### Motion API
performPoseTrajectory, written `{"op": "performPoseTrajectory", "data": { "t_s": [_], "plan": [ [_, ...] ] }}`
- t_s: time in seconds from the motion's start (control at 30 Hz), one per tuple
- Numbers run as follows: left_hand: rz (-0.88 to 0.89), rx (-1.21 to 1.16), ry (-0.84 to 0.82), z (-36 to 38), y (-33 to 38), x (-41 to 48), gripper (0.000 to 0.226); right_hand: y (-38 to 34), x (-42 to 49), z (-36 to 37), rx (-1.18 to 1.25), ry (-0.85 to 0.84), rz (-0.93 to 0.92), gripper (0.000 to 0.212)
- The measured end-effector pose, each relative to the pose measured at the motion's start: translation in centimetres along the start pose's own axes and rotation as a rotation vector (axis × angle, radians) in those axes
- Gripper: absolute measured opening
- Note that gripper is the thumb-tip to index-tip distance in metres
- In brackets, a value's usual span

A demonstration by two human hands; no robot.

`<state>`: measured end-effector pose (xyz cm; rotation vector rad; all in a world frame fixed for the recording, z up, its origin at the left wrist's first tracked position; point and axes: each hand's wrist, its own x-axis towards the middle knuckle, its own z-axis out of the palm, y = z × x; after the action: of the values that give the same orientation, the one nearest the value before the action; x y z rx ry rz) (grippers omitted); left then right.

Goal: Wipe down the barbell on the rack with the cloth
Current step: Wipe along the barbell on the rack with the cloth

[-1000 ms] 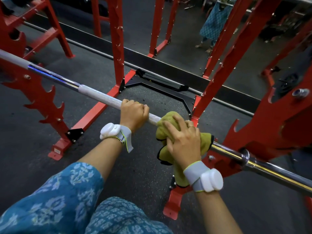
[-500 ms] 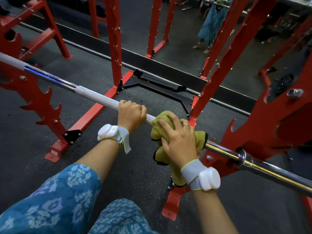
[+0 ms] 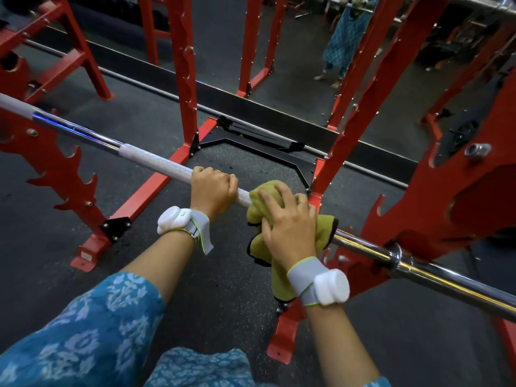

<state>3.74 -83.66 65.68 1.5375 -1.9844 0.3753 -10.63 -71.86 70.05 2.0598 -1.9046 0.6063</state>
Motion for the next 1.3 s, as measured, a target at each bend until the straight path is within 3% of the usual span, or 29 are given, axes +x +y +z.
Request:
{"op": "performPoseTrajectory", "data": {
  "t_s": [0.13,0.23,0.37,0.5,0.63,0.8,1.0,1.13,1.3],
  "plan": [
    [0.007,-0.004,0.006,0.0,-0.2,-0.1,0.05,2.4,-2.1,-0.6,0.07,0.074,0.009,0.048],
    [0.007,-0.015,0.009,0.0,0.0,-0.1,0.05,4.5,-2.5,-1.5,0.027,0.109,0.176,0.048],
    [-0.008,-0.024,-0.009,0.0,0.0,-0.1,0.05,4.1,-0.6,-1.9,0.06,0.008,0.363,0.044],
    [-0.003,-0.023,0.006,0.0,0.0,-0.1,0.05,1.8,1.9,-1.1,-0.014,-0.108,0.313,0.036],
    [0.011,0.018,0.029,0.0,0.1,0.0,0.049,-0.8,2.4,0.0,-0.075,-0.03,0.193,0.032],
    [0.023,0.029,0.046,-0.1,0.0,0.0,0.048,-0.6,0.2,0.6,-0.013,0.018,0.043,0.046],
    [0.019,-0.009,0.051,-0.3,0.1,-0.1,0.049,2.5,-2.1,-0.3,-0.014,0.127,0.218,0.049],
    [0.005,-0.007,0.043,-0.3,0.2,-0.1,0.049,1.6,-0.3,-0.6,0.006,0.075,0.365,0.043],
    [-0.004,-0.012,0.038,0.0,0.2,-0.1,0.049,-0.9,1.9,0.1,-0.051,0.028,0.255,0.034]
  ]
}}
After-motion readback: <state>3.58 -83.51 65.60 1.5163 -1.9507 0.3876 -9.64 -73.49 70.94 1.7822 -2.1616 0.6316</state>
